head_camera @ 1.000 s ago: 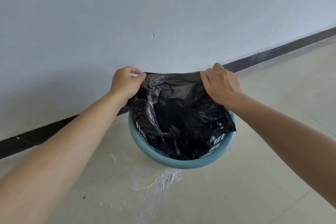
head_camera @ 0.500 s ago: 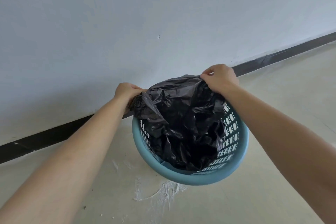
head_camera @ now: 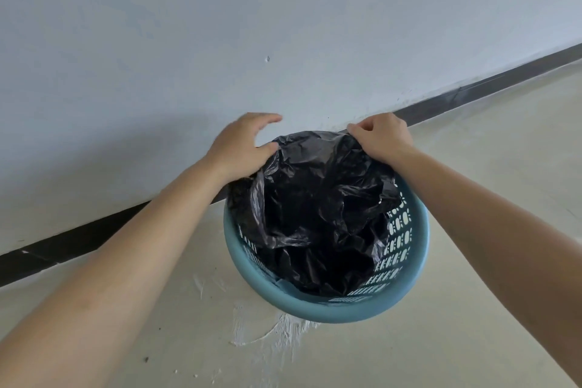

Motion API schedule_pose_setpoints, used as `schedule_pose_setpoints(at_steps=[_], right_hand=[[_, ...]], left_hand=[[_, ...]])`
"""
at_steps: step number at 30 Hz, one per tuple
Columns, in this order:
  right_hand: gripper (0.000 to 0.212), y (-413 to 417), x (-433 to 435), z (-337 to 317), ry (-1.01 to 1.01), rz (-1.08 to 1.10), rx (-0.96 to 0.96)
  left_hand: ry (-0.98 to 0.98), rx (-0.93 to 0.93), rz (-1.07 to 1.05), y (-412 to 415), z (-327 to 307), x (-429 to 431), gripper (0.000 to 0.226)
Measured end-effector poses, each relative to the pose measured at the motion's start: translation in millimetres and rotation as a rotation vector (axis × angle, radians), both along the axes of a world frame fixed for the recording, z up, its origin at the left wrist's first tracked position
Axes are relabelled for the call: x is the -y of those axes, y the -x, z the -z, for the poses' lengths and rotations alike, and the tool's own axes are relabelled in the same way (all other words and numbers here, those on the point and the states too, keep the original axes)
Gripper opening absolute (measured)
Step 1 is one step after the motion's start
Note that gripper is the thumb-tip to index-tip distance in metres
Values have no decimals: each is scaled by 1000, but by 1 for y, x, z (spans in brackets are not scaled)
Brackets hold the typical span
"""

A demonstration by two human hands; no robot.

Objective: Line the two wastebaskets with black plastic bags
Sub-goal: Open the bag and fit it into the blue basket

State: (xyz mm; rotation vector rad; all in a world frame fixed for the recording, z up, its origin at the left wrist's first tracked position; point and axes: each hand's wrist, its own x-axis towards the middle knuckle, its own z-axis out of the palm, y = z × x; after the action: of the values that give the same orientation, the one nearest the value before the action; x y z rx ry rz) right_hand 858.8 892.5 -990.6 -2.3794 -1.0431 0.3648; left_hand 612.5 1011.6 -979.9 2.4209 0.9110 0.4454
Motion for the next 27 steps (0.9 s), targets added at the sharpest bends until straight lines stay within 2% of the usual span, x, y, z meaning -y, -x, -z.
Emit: schedule_pose_setpoints(at_steps=[2,4,8,13,16,19,22,25,27], right_hand=[[40,-2,3,0,-10,-42,40],[42,-5,9,-1,-30,-81,42],[34,-17,27,-4,-57,-145,-34],[31,-39,54,-11,-101,-51,-284],[18,-42,65,-13,-117,-38,-283],[17,-40,67,-13,-69,-14,-172],[50,-26,62,-17,-19,14,-40],[65,-9,58,-22,-54,-110,374],[52,1,54,-20,-62,-288,642]], left_hand=[[25,-162,94,-4,9,14,64],[-39,-206,29,-2,18,22,72],[-148,-188,-45,-4,23,23,77],[-159,-155,-183,-5,27,18,77],[-169,-141,-217,-7,28,13,75],[-160,-129,-188,-8,29,7,72],[-173,-134,-194,-5,30,8,72],[-226,-144,-187,-2,31,17,73],[-253,-150,-190,0,32,21,73]])
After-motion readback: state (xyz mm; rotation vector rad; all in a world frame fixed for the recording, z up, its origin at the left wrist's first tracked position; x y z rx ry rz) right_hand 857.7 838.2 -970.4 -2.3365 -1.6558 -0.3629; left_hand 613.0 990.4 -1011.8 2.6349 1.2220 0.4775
